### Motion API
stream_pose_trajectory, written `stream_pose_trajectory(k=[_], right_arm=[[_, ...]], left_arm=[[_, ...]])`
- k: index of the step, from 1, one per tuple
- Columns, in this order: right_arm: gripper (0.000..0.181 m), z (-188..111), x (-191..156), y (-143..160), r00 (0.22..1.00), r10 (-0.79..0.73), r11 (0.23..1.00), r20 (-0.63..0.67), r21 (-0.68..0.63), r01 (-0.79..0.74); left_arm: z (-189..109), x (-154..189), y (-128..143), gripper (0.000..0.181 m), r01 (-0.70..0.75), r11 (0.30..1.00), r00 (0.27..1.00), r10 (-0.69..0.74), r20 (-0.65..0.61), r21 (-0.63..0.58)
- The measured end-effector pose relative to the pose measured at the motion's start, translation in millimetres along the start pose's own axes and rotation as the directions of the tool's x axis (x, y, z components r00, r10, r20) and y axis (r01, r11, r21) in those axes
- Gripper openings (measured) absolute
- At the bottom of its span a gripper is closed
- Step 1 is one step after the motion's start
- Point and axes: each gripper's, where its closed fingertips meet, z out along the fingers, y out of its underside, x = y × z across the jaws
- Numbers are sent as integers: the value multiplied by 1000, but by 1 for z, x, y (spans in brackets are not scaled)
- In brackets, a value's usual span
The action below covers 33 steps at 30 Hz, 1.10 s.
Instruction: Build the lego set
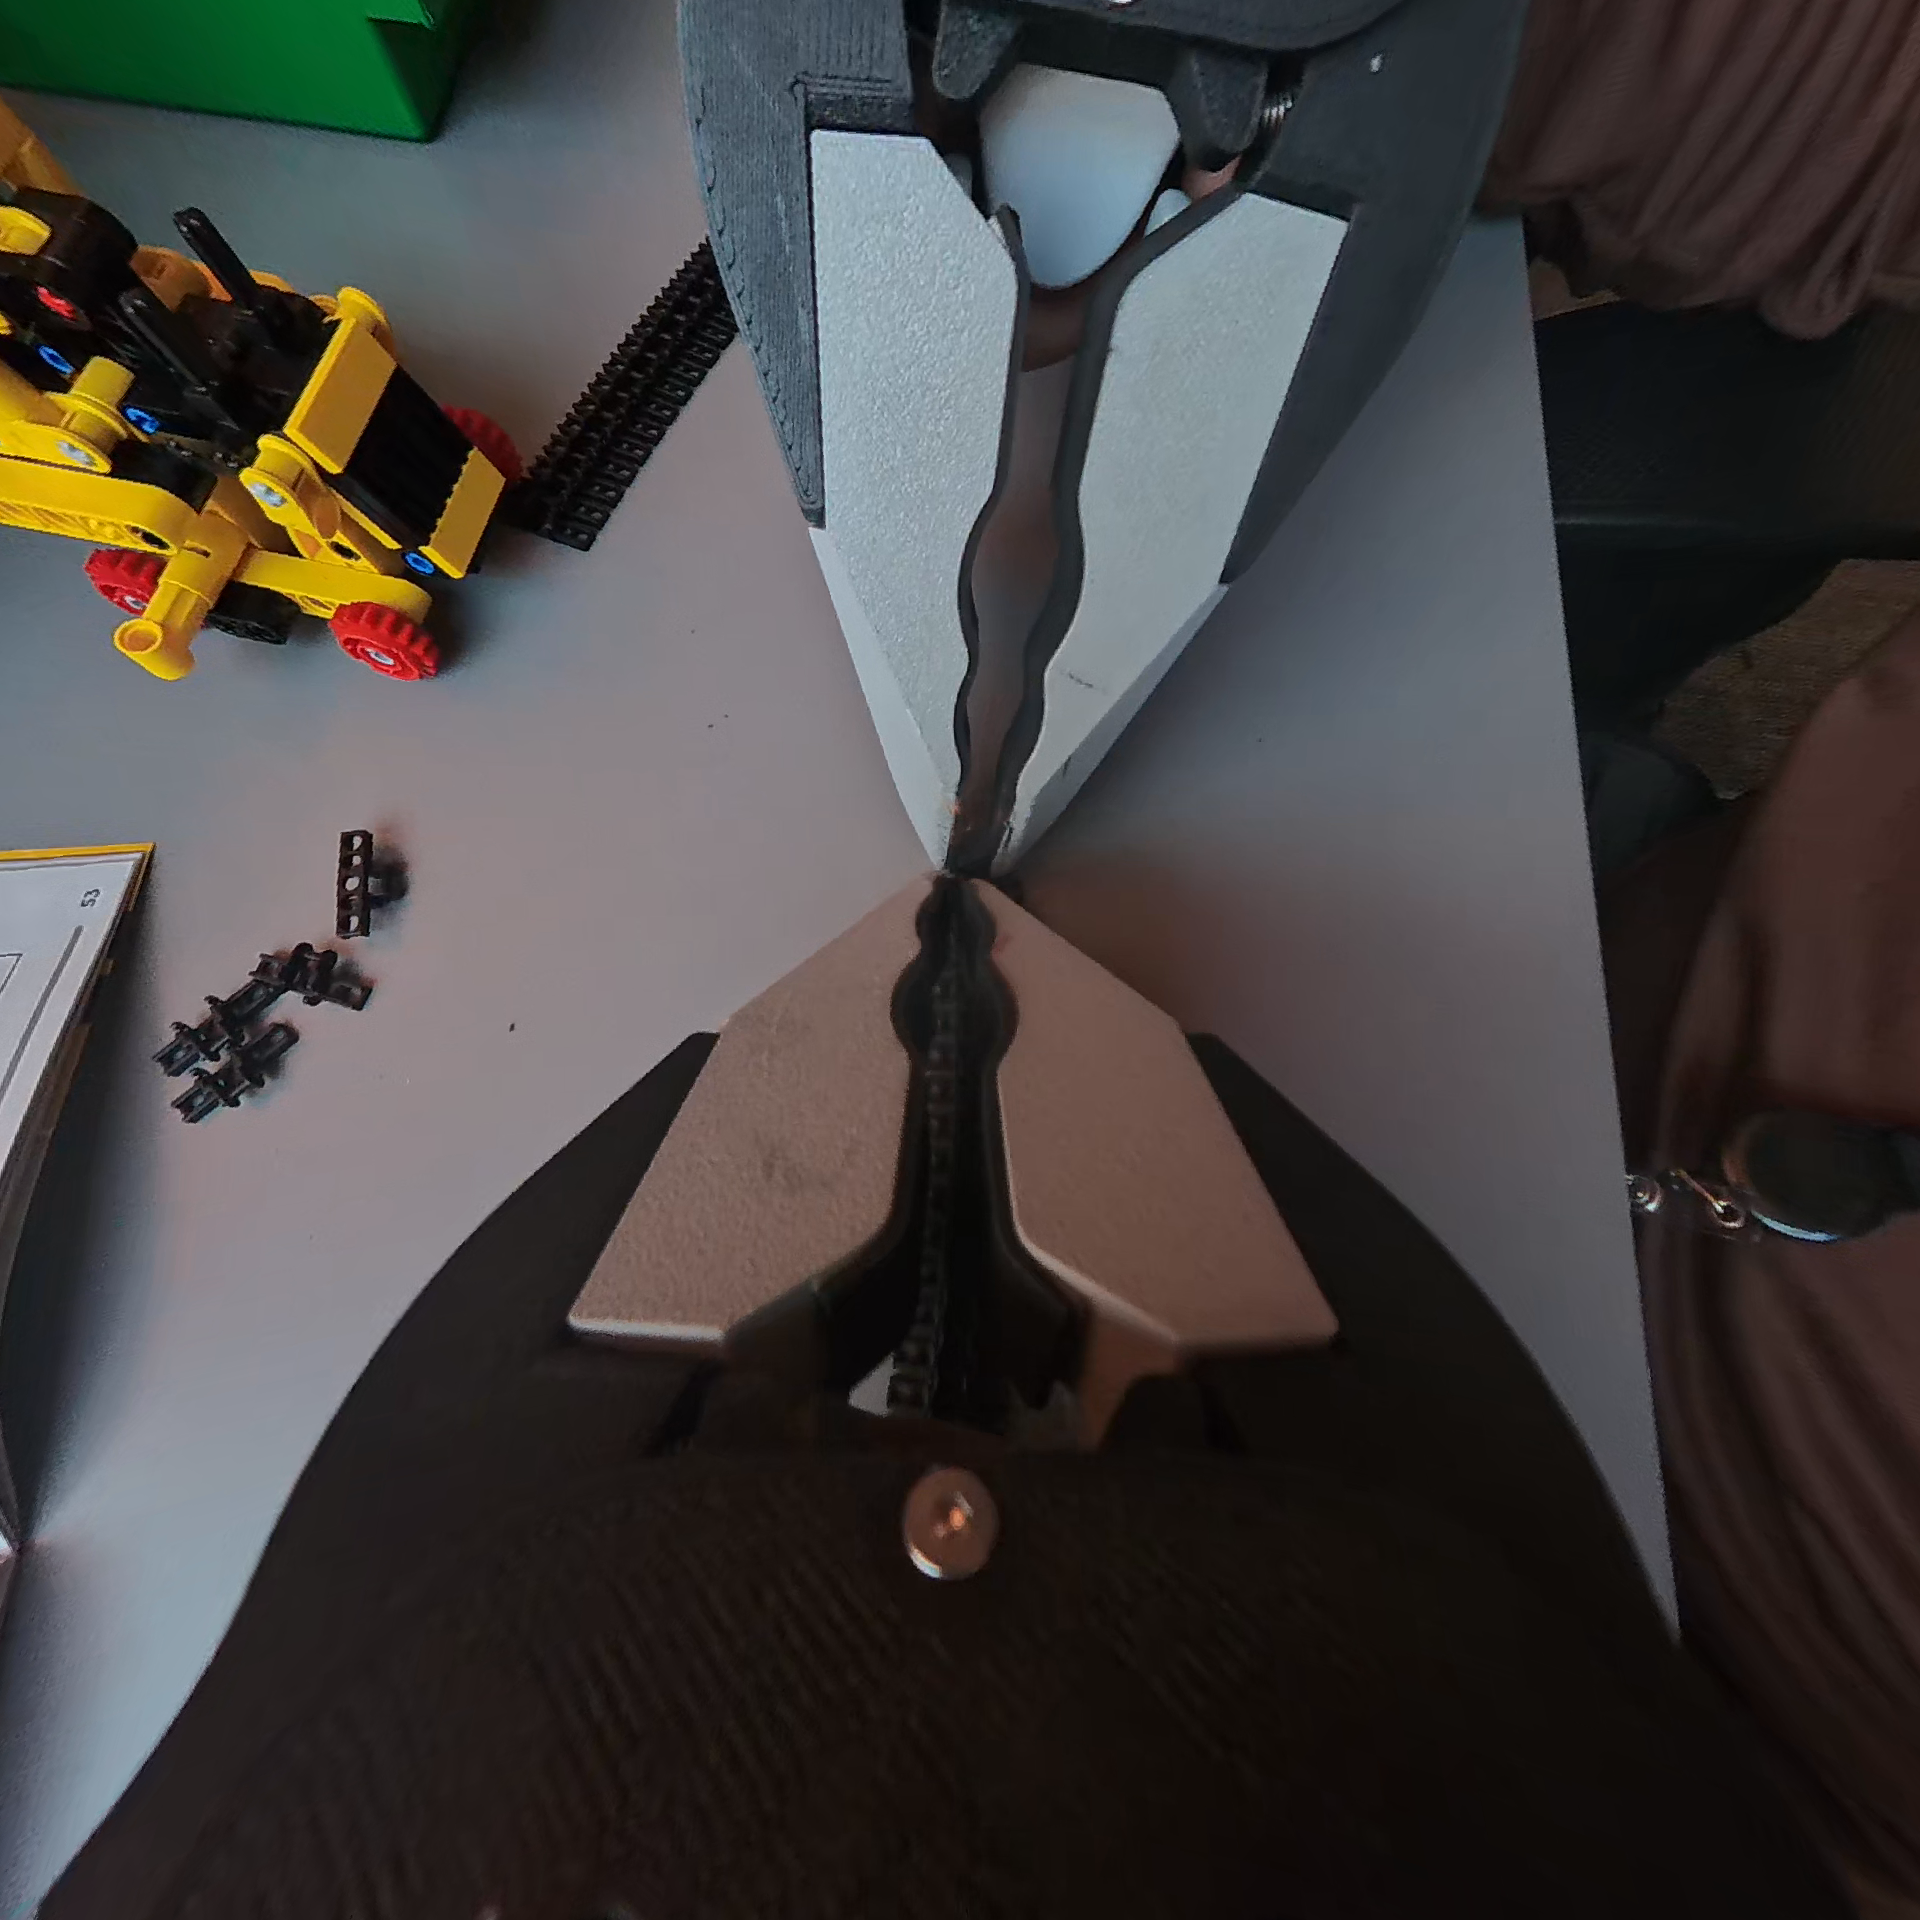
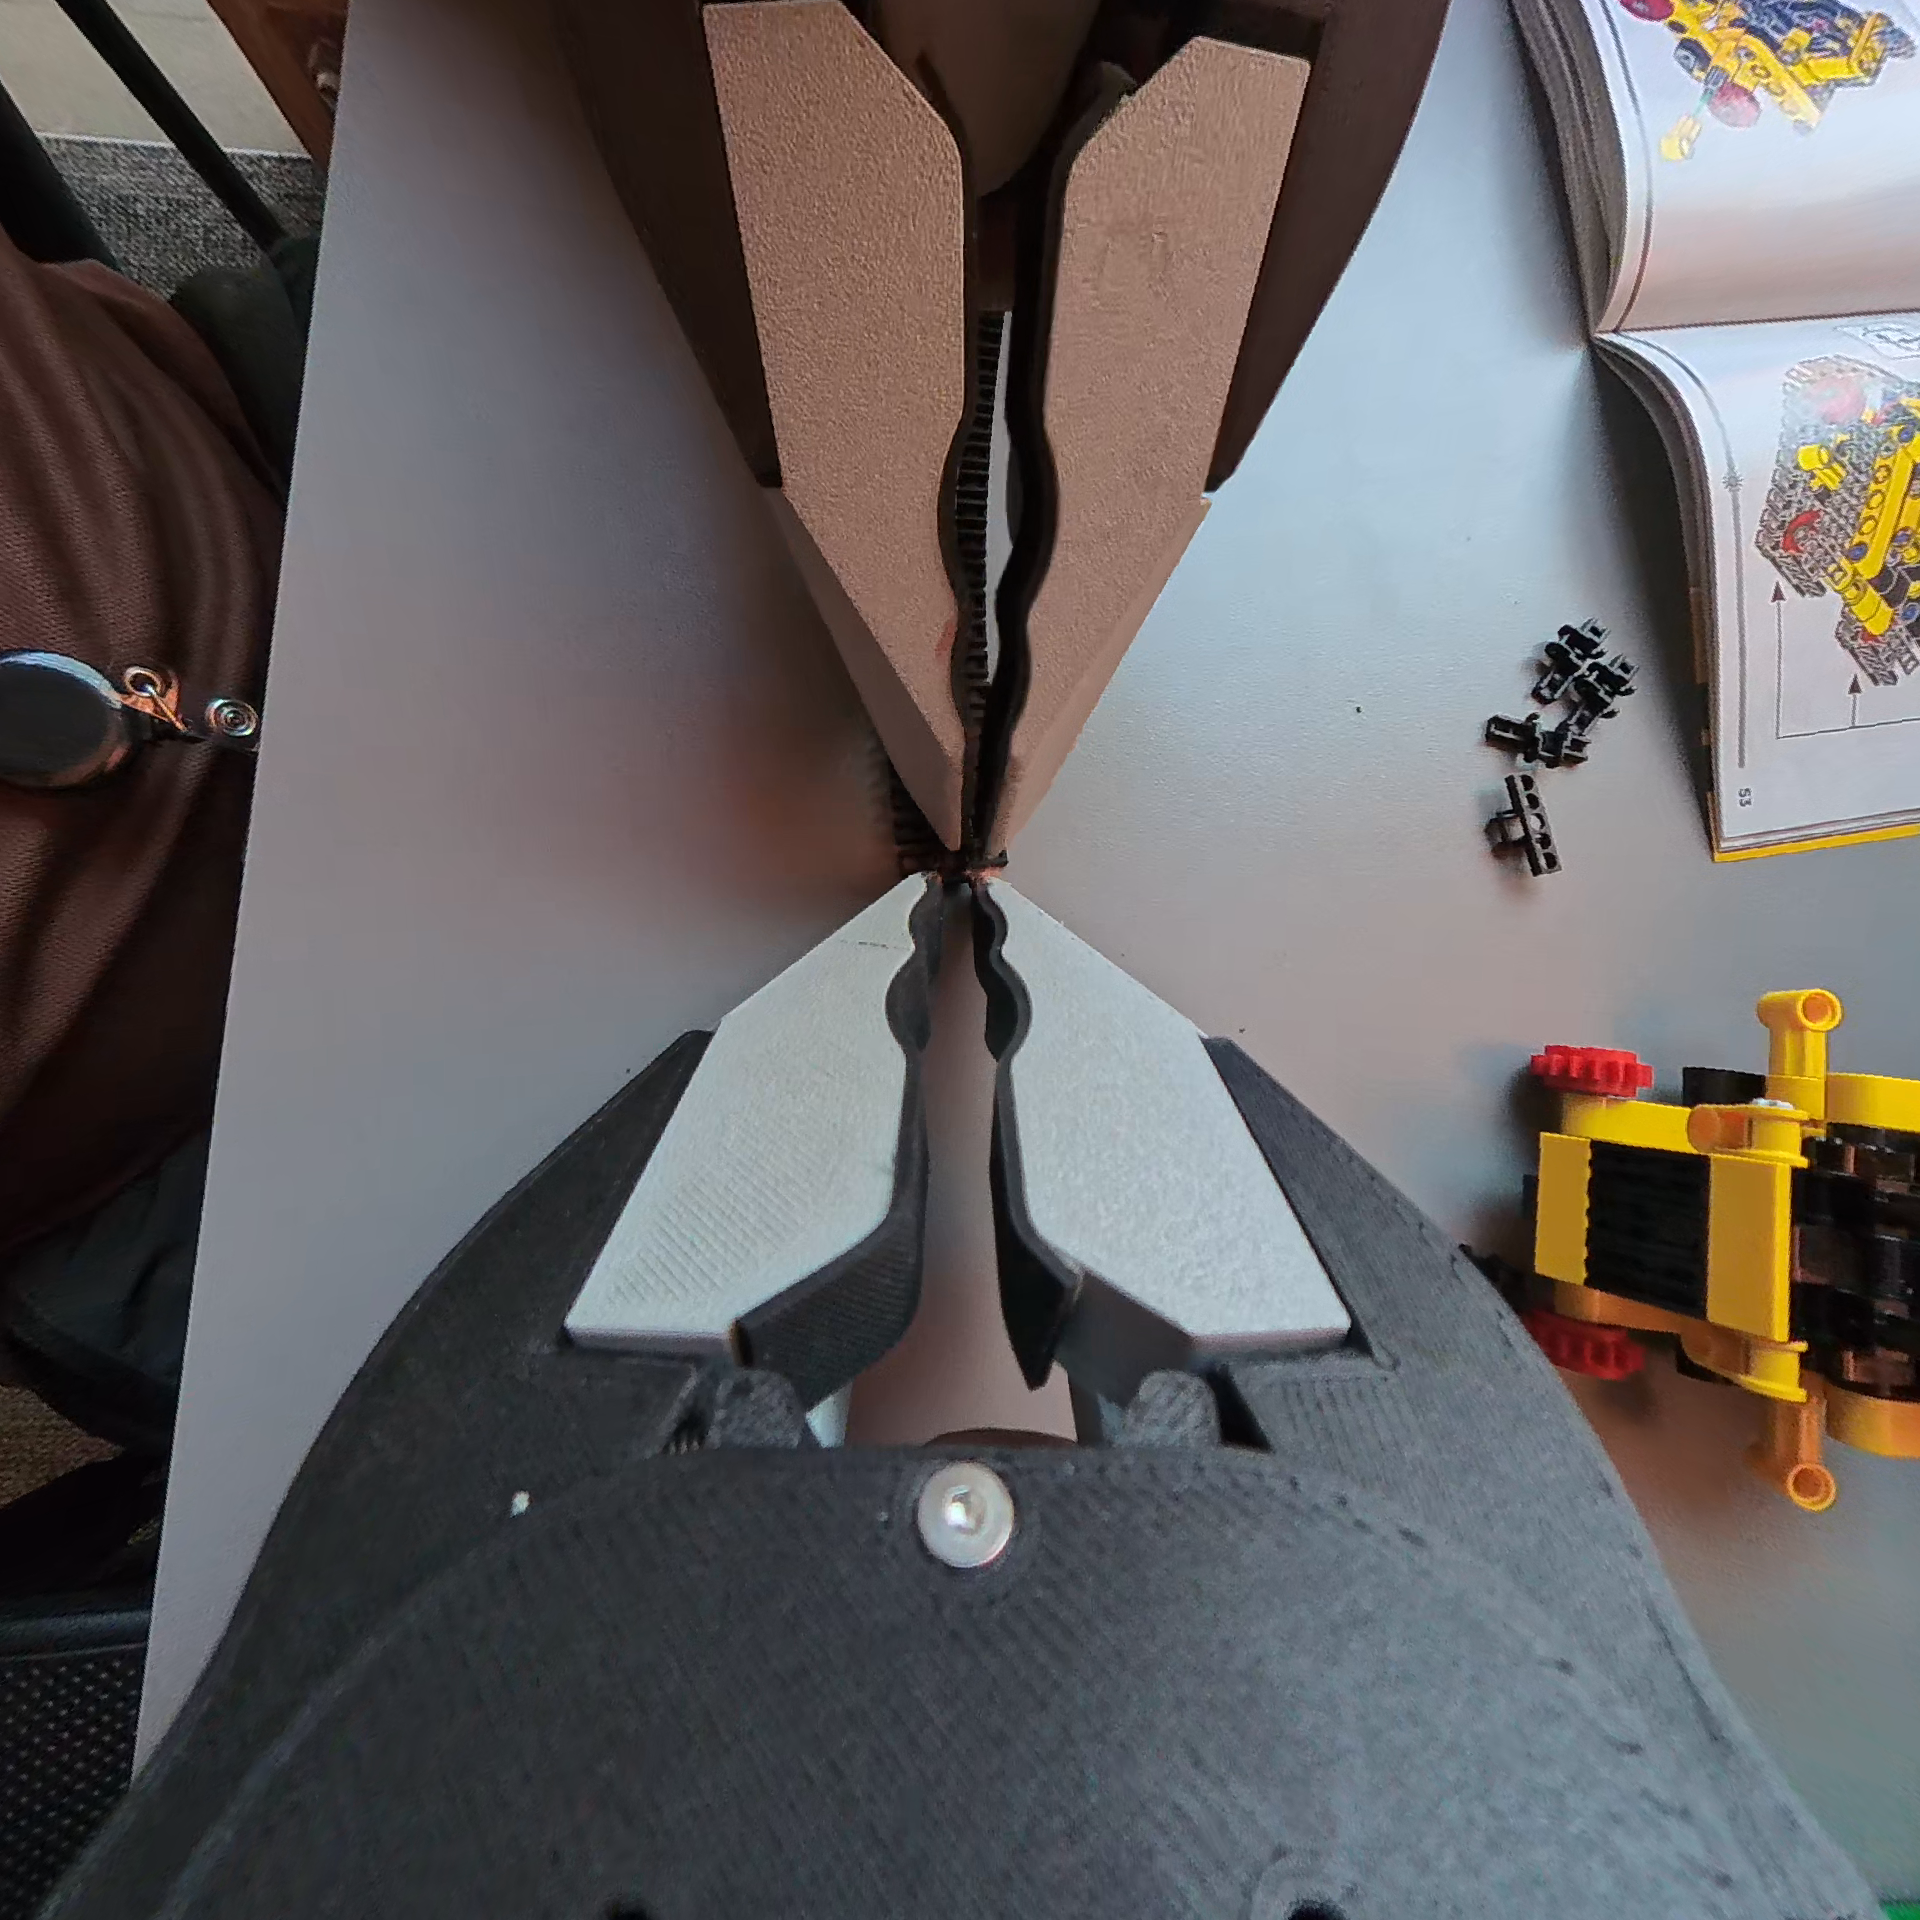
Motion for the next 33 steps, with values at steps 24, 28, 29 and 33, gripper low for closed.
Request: stream_pose_trajectory(k=[24,28,29,33], right_arm=[[2,0,-1,0,1000,-13,1000,-7,-11,13],[2,0,-1,0,1000,-15,1000,-9,-14,15],[2,0,-1,0,1000,-16,1000,-9,-15,16],[3,0,-1,0,1000,-17,1000,-3,-3,17]], left_arm=[[0,0,5,0,-153,974,985,164,53,-166],[1,0,5,0,-190,955,976,208,59,-227],[1,0,5,0,-196,951,975,215,56,-241],[1,0,5,0,-204,943,973,226,53,-263]])
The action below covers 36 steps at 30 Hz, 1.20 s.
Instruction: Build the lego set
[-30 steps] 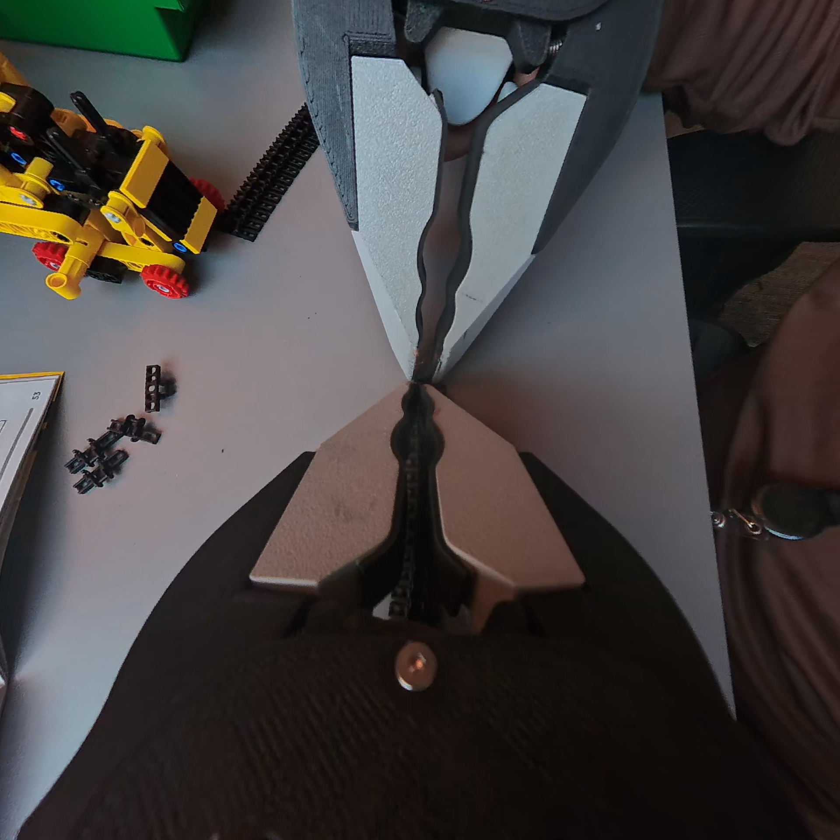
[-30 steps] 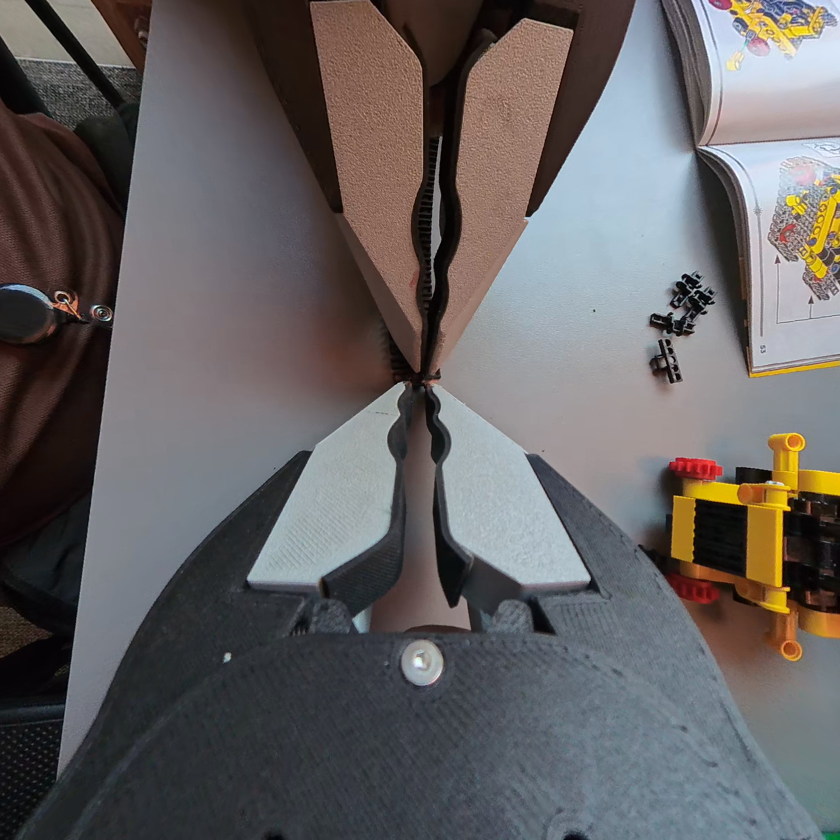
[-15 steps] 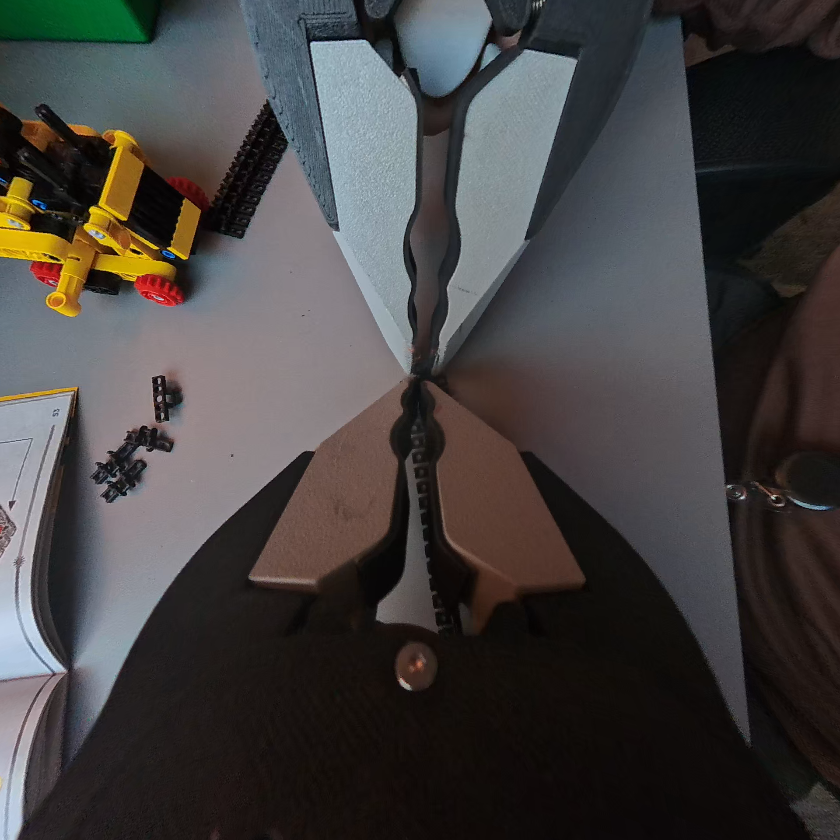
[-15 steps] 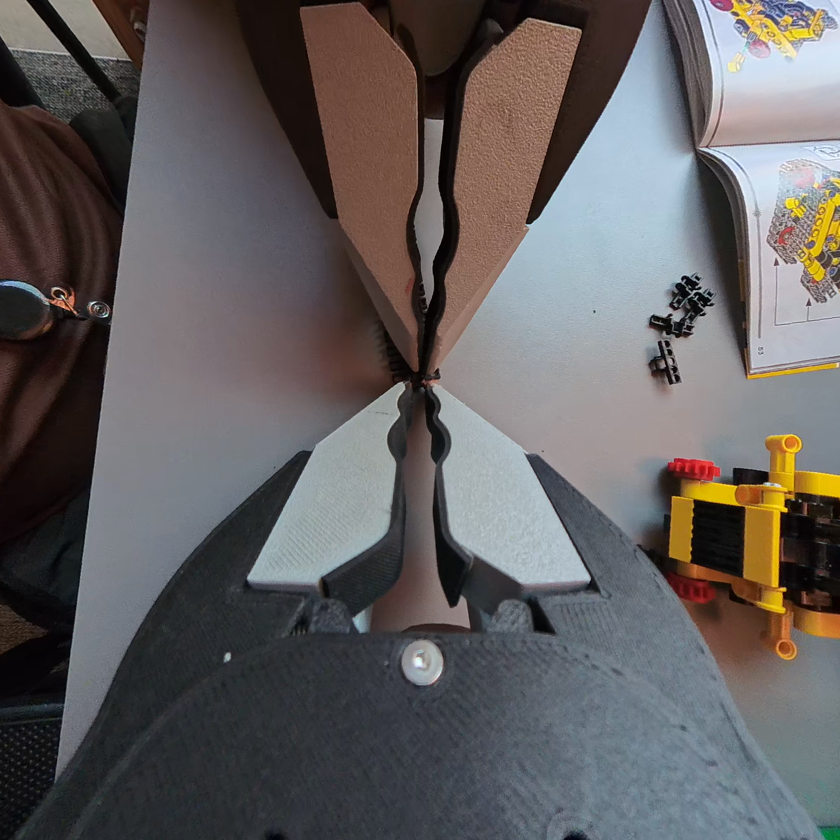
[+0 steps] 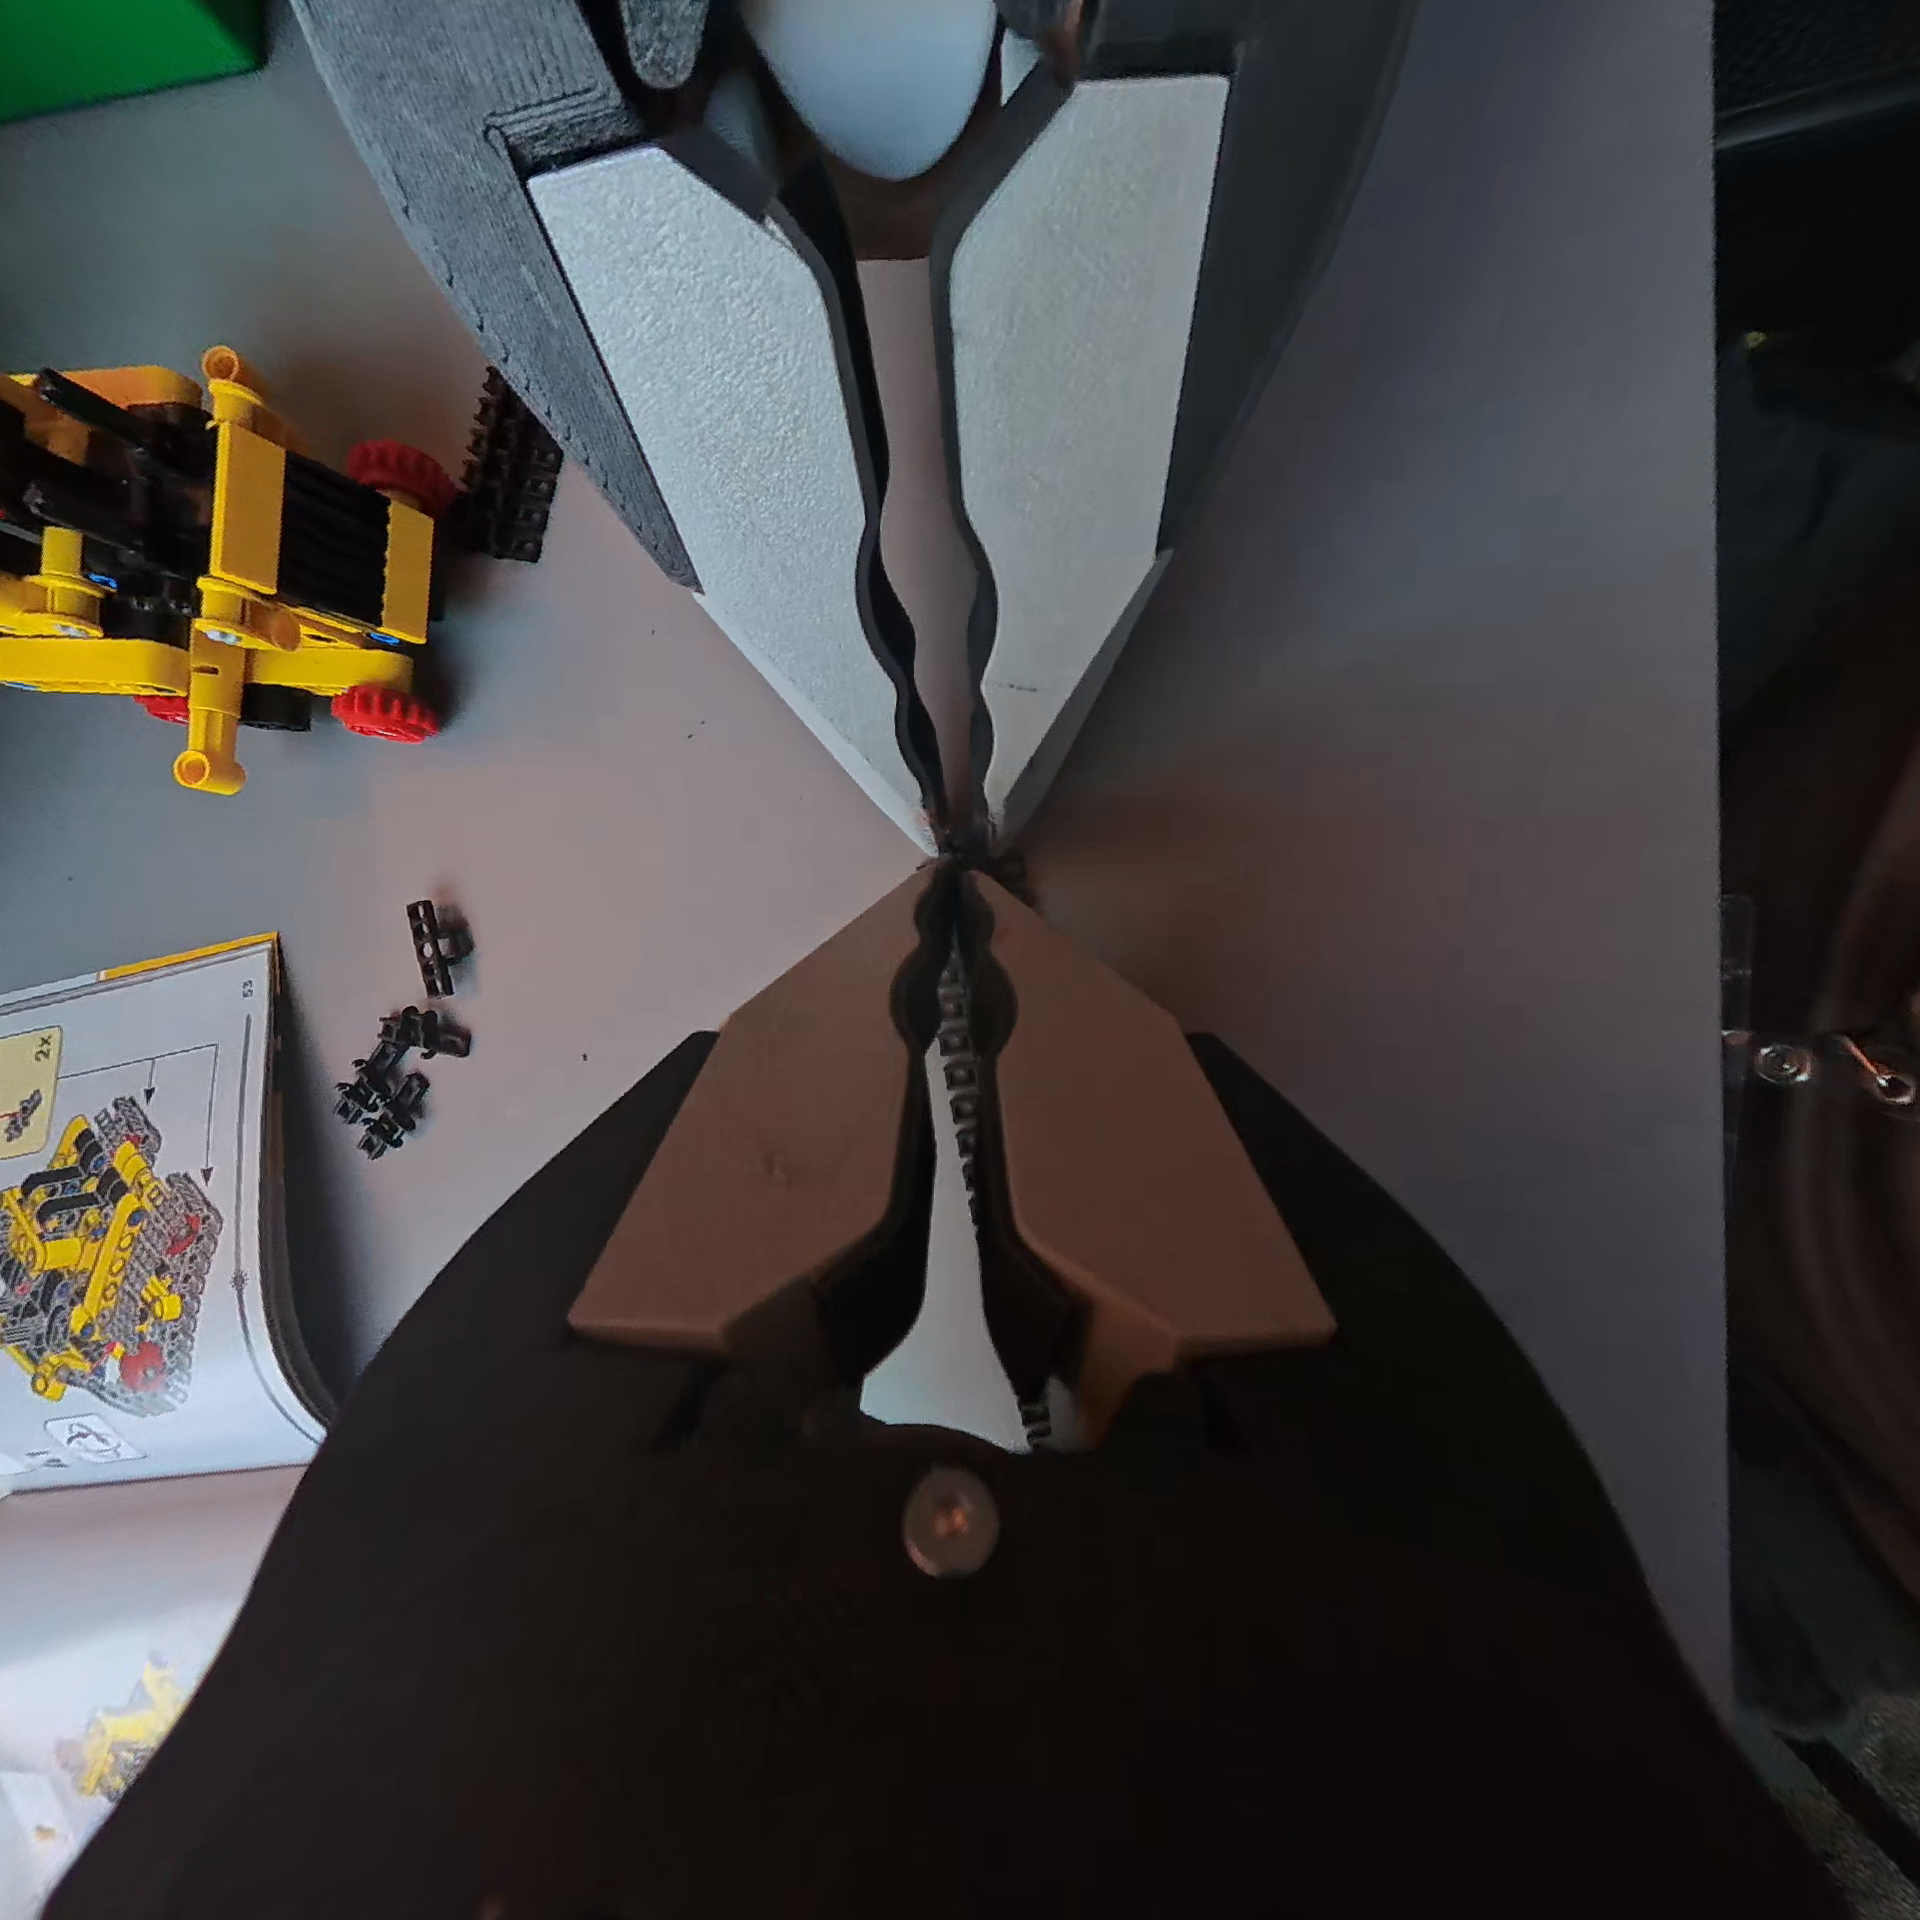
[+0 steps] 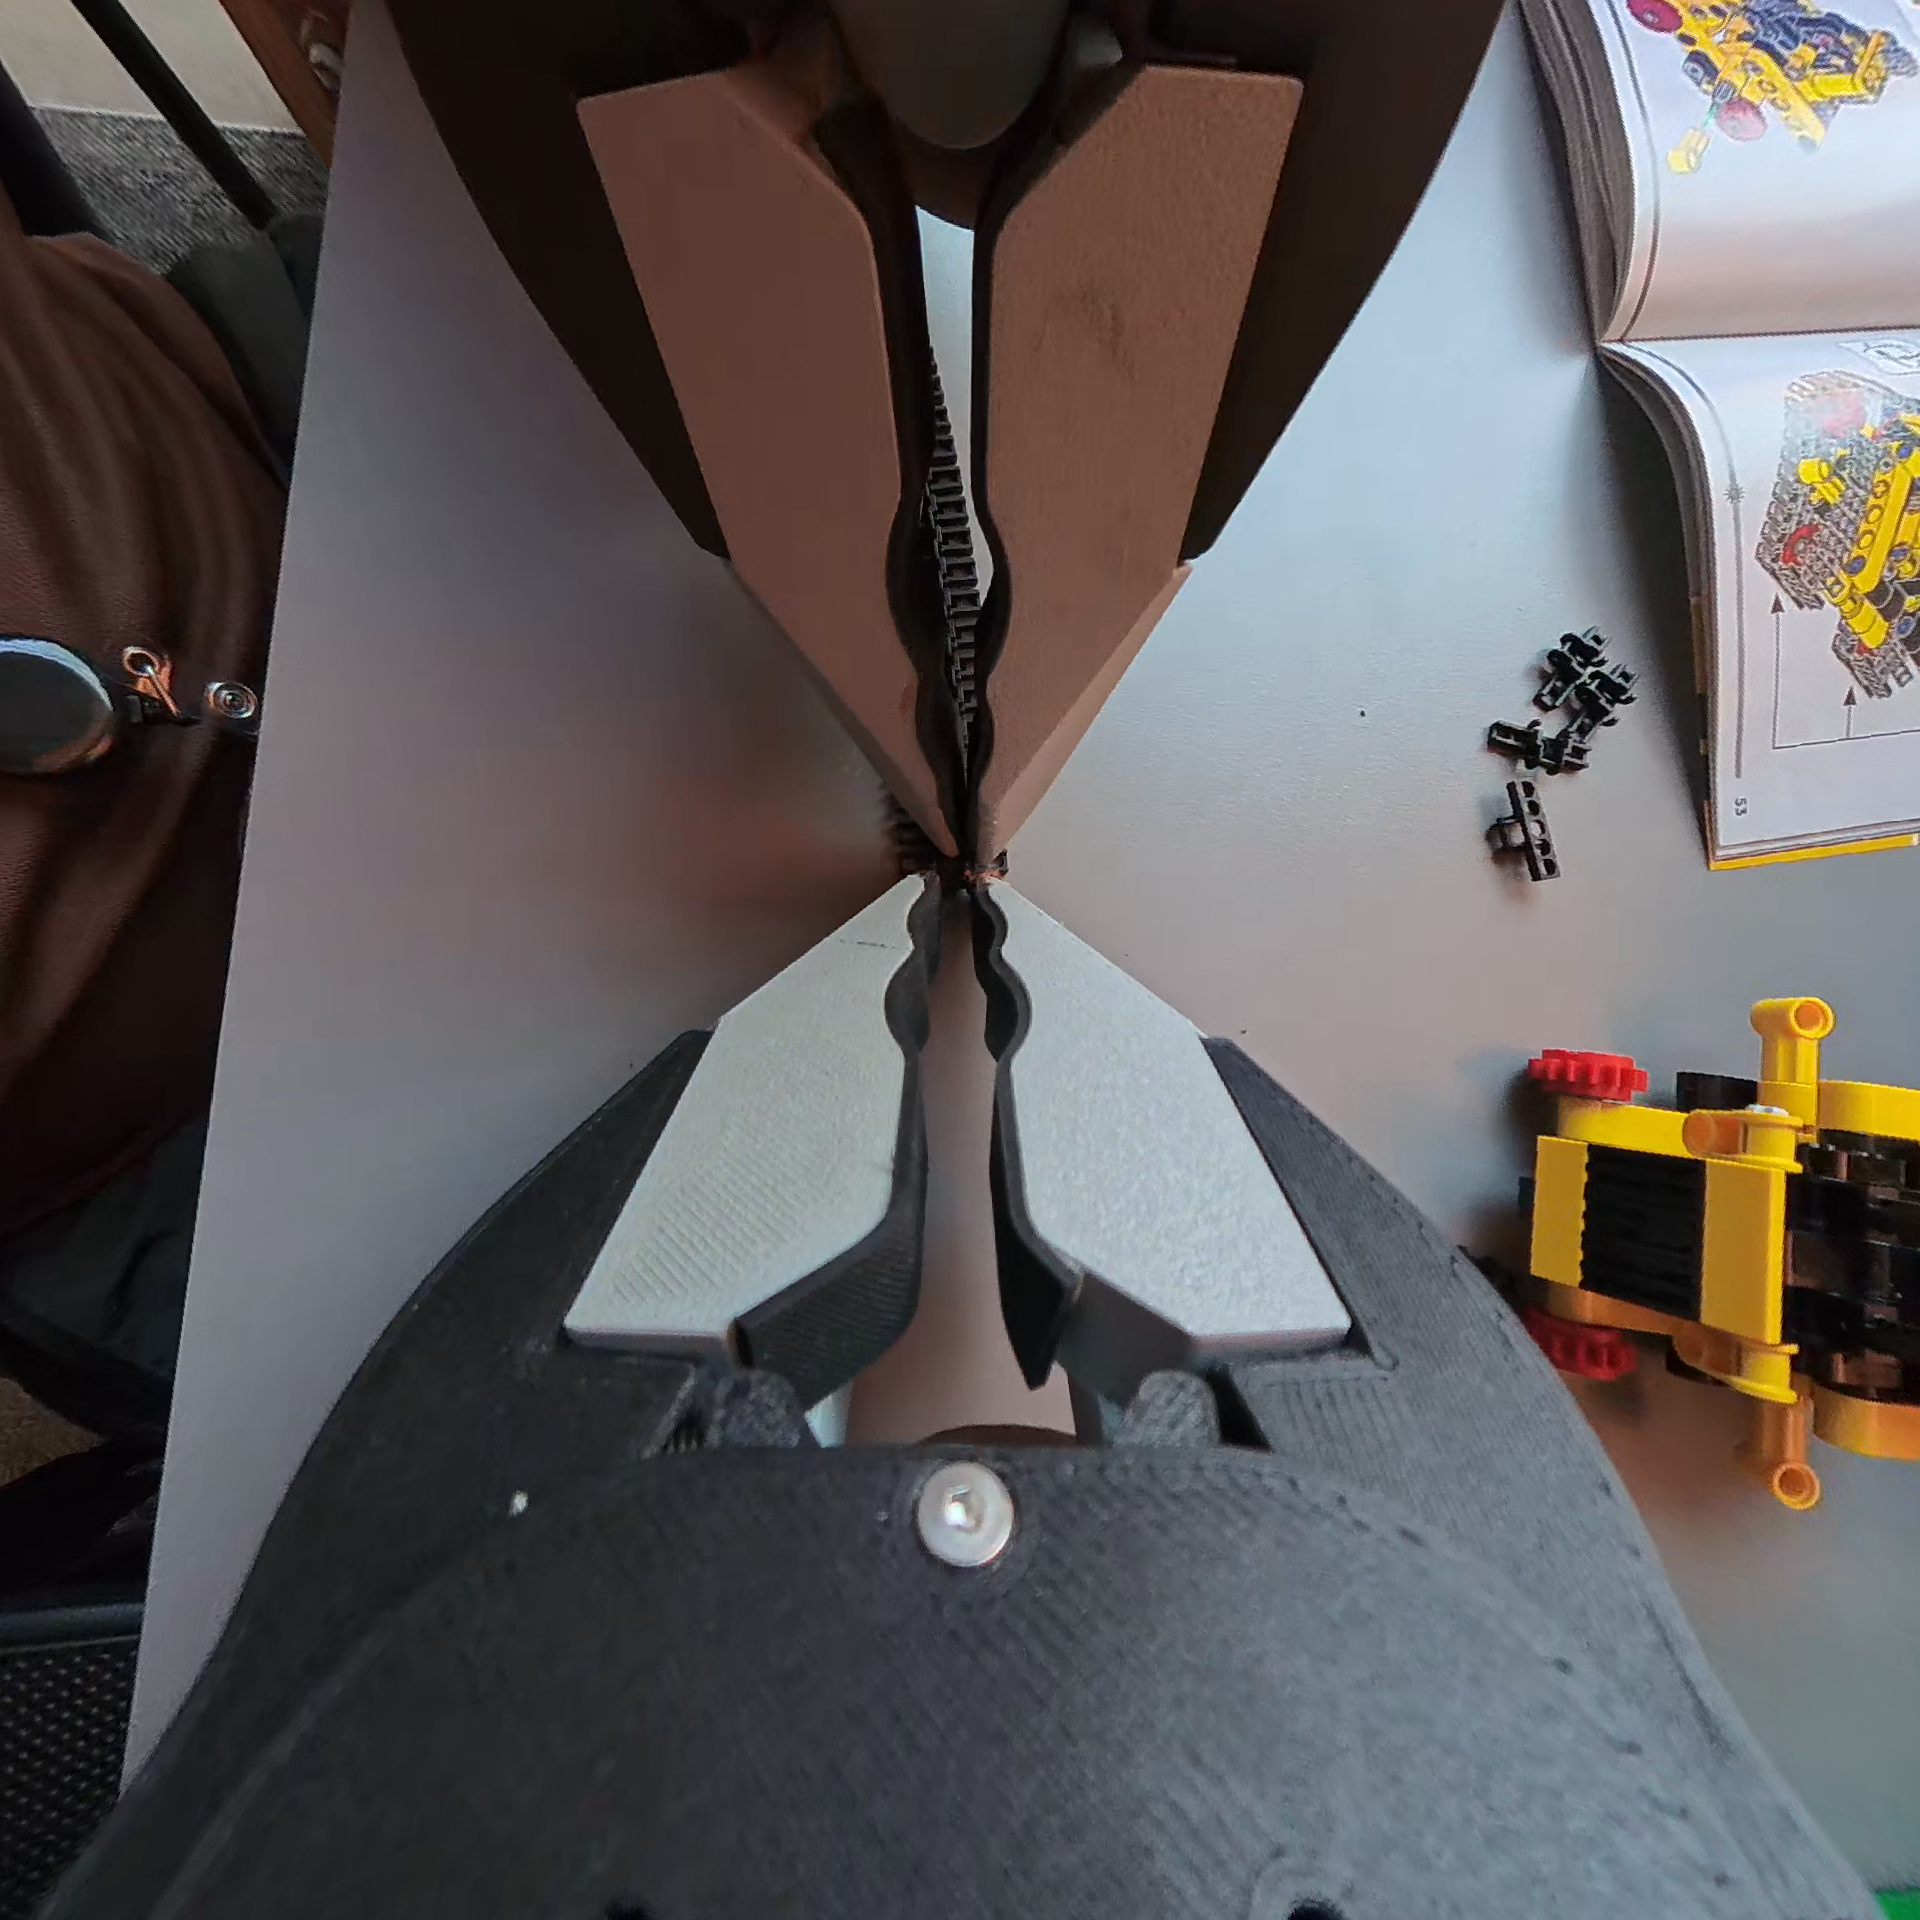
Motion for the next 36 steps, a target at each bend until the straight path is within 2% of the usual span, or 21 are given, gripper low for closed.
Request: stream_pose_trajectory(k=[9,13,14,16,18,22,26,30,32,36], right_arm=[[9,-3,7,3,999,-19,1000,-38,13,19],[9,-10,12,1,998,-6,998,-56,57,9],[9,-12,15,0,998,4,997,-69,73,1],[9,-16,22,-1,994,23,995,-105,100,-13],[9,-22,32,-5,987,37,990,-157,140,-15],[13,-41,63,-15,945,109,965,-309,260,-26],[14,-68,92,-19,859,195,931,-473,365,-10],[12,-86,107,-21,780,299,892,-550,451,-25],[12,-86,105,-24,771,319,881,-552,473,-26],[10,-80,101,-27,762,299,891,-574,455,-7]], left_arm=[[-3,-4,-2,0,176,979,983,-169,-75,102],[-25,-18,-8,0,302,928,953,-288,-94,220],[-34,-21,-10,9,334,908,943,-316,-110,254],[-48,-26,-8,12,388,874,922,-366,-129,293],[-56,-33,3,17,412,863,910,-404,-90,294],[-64,-53,37,21,431,858,876,-472,99,280],[-65,-66,63,21,469,822,816,-543,199,323],[-62,-74,65,21,452,828,810,-537,235,333],[-60,-80,52,19,400,851,840,-489,236,341],[-38,-90,29,16,334,899,895,-396,203,281]])
